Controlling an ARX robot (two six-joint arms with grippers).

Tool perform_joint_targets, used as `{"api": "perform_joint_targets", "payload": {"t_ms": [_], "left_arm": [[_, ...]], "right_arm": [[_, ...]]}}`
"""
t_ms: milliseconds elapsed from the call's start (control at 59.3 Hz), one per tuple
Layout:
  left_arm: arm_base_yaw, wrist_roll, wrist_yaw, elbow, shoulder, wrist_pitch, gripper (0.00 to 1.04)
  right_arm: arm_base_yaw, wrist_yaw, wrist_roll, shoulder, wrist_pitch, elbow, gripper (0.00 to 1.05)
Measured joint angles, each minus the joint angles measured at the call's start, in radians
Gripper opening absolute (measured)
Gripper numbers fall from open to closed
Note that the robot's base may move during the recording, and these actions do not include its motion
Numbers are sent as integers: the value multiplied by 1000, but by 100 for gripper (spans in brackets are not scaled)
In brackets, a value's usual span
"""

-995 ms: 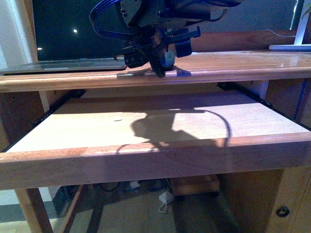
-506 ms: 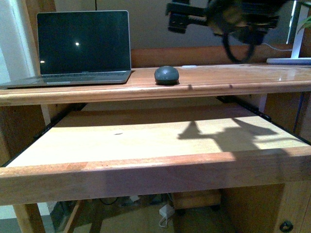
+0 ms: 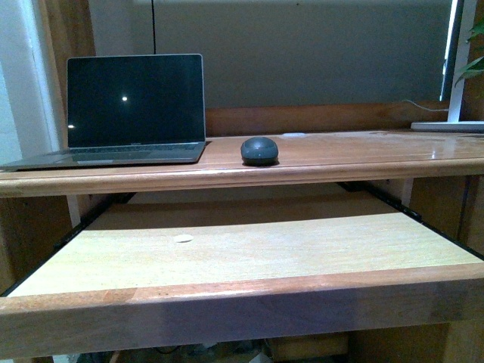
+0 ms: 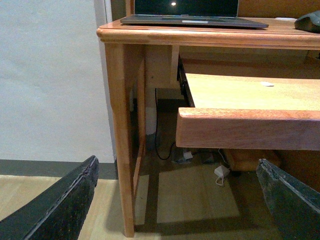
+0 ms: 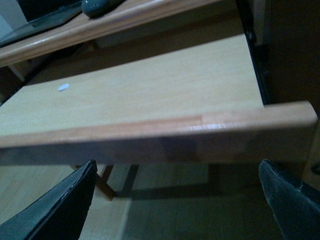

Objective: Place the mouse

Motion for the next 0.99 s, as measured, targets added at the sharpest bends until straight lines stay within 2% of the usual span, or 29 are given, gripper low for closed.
{"api": "perform_joint_targets", "payload": {"t_ms": [101, 219, 304, 455, 674, 843, 995], "left_arm": [[0, 0, 0, 0, 0, 0, 97], [0, 0, 0, 0, 0, 0, 97], [0, 0, 0, 0, 0, 0, 97], [0, 0, 0, 0, 0, 0, 97], [0, 0, 0, 0, 0, 0, 97], [0, 0, 0, 0, 0, 0, 97], [0, 0, 0, 0, 0, 0, 97]], "right_arm": [[-45, -52, 14, -102, -21, -75, 97], [-29, -40, 19, -144, 4, -122, 97], [21, 14, 25, -134, 53, -135, 97], [163, 147, 38, -23, 182, -132, 97], [346, 317, 23, 193, 315, -55, 97], [418, 393, 5, 309, 347, 10, 97], [446, 430, 0, 381, 363, 51, 97]]}}
